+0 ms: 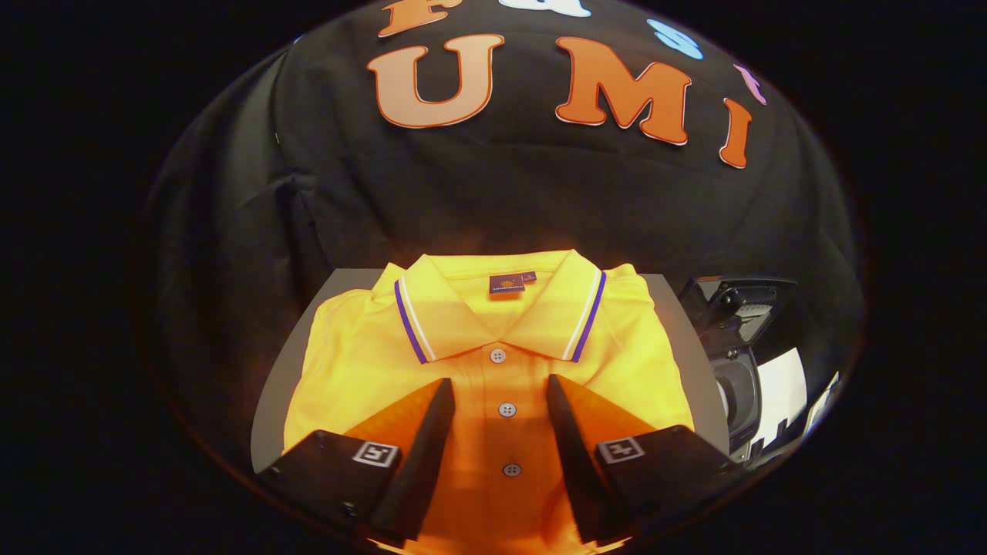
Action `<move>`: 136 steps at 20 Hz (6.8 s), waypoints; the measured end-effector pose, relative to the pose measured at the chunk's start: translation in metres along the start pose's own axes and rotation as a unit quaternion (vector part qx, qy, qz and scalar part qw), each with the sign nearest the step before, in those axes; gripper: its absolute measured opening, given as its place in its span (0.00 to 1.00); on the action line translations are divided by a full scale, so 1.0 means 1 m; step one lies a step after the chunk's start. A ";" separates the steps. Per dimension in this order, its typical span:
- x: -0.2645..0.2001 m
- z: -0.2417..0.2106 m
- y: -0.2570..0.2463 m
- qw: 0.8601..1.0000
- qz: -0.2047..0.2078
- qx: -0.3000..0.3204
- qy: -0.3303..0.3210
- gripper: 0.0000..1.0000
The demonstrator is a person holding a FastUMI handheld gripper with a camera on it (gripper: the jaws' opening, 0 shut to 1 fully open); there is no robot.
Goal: Put the clothes into the washing machine and then close the washing machine lid.
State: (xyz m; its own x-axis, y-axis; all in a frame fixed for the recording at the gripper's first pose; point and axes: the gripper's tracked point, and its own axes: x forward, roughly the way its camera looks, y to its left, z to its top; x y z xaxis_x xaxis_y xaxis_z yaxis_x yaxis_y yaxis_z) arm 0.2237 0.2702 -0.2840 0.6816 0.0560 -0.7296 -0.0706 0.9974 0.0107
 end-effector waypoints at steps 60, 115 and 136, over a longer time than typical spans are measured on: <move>0.011 -0.002 -0.387 0.991 0.085 0.067 -0.081 0.08; 0.198 -0.187 -0.428 0.990 0.014 0.086 0.108 0.99; 0.038 0.099 -0.416 0.986 0.018 0.014 -0.166 0.98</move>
State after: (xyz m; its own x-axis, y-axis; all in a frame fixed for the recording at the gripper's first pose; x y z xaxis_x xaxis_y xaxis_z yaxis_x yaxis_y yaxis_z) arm 0.3510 -0.1382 -0.2489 0.8798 0.0979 -0.4651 -0.0822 0.9951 0.0540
